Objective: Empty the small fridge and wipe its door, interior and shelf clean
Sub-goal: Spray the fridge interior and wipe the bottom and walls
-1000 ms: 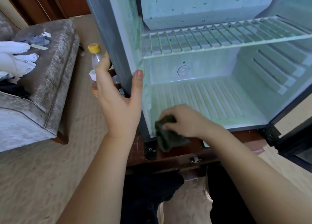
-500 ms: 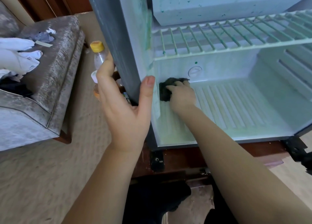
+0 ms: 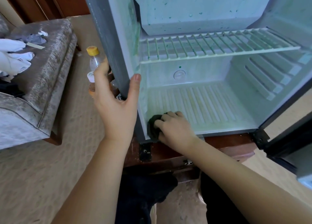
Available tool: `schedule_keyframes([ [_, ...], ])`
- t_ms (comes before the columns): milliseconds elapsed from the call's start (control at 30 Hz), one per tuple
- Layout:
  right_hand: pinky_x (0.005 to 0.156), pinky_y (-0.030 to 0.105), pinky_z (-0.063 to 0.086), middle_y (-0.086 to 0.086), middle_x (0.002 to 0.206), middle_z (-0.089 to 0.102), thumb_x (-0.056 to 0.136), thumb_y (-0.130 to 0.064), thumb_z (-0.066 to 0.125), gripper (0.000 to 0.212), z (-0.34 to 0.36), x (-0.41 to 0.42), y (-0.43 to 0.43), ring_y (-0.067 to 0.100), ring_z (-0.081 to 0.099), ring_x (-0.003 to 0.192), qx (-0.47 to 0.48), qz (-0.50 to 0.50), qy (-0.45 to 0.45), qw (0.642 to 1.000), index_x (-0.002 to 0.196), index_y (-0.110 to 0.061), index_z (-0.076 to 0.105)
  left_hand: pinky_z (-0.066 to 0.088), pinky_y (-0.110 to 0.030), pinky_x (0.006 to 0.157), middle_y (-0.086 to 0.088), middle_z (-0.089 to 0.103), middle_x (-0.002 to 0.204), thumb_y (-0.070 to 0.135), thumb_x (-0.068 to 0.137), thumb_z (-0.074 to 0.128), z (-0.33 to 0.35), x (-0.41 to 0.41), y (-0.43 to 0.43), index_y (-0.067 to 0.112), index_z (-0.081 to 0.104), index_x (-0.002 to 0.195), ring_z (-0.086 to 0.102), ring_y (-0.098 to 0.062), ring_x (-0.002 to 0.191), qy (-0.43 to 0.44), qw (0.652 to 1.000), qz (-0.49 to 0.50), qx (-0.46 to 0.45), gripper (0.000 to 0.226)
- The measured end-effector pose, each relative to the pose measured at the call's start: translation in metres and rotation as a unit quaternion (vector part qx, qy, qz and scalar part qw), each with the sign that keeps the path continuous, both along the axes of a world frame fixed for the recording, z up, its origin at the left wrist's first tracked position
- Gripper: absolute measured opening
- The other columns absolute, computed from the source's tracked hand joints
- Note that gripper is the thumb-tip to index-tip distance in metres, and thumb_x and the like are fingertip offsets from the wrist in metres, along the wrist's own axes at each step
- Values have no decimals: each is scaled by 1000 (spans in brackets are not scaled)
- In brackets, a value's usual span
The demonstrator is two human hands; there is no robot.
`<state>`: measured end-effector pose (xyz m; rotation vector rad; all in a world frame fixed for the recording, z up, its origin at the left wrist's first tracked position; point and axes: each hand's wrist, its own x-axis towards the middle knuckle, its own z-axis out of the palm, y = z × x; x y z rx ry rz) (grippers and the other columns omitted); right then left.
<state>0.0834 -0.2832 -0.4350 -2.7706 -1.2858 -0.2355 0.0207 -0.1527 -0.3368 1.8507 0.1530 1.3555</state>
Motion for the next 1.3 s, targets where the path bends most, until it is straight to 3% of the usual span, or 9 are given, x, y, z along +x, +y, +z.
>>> schedule_keyframes([
  [100,60,33,44,12,77,65,63,-23,79,30,2,36,-41,32,60,75,-12,-163,-15,986,88,-10,69,50,-56,88,2,62,119,39,92,64,-4,1,1,30,39,128,63,-23,108,0,1000,8,3,45],
  [200,91,41,41,20,132,50,93,-22,50,41,-1,108,-101,38,44,120,4,-345,16,938,132,-9,50,49,-57,89,-4,61,121,41,93,62,-6,6,1,27,38,129,62,-25,110,-3,1000,-5,8,46],
  [267,102,44,37,20,149,33,97,-23,46,50,-3,146,-120,39,37,130,27,-364,53,929,145,-11,37,51,-55,88,-10,58,124,37,94,61,-7,9,2,16,38,131,61,-27,112,-11,999,-23,21,49],
  [467,98,38,37,21,132,44,92,-28,47,34,-6,173,-62,37,48,115,-7,-392,50,919,118,-10,58,52,-56,83,-20,55,123,33,95,60,-10,12,8,2,37,132,59,-37,110,-19,997,-30,65,54],
  [600,93,34,41,14,124,52,87,-26,50,31,-10,148,5,31,53,108,-3,-295,22,955,114,-17,62,52,-56,82,-19,55,124,32,95,60,-9,12,7,7,36,131,59,-36,109,-20,998,-26,47,50],
  [800,96,30,37,6,131,52,87,-16,56,38,-22,122,92,27,51,115,101,-138,106,980,125,-18,61,54,-50,83,-9,55,125,31,94,62,-5,6,2,20,36,129,61,-23,110,-4,999,-36,10,45],
  [933,100,30,40,3,132,56,86,-14,58,42,-19,103,74,26,52,118,87,-111,116,983,127,-19,61,54,-50,85,-3,57,124,33,93,62,-2,3,-1,23,37,130,61,-20,111,8,999,-35,-19,45],
  [1167,86,41,49,10,109,68,77,-7,61,31,-9,-15,11,34,60,98,125,-14,88,988,106,-10,73,52,-43,94,-4,60,127,22,93,64,5,-10,-7,10,47,132,60,-15,117,36,992,-64,-98,44],
  [1300,86,37,50,1,114,68,87,-19,58,30,12,-33,-10,24,61,103,119,-6,185,975,115,-19,69,50,-18,88,-3,65,120,21,94,61,-2,-22,-3,5,59,122,61,-12,115,53,981,-71,-170,32],
])
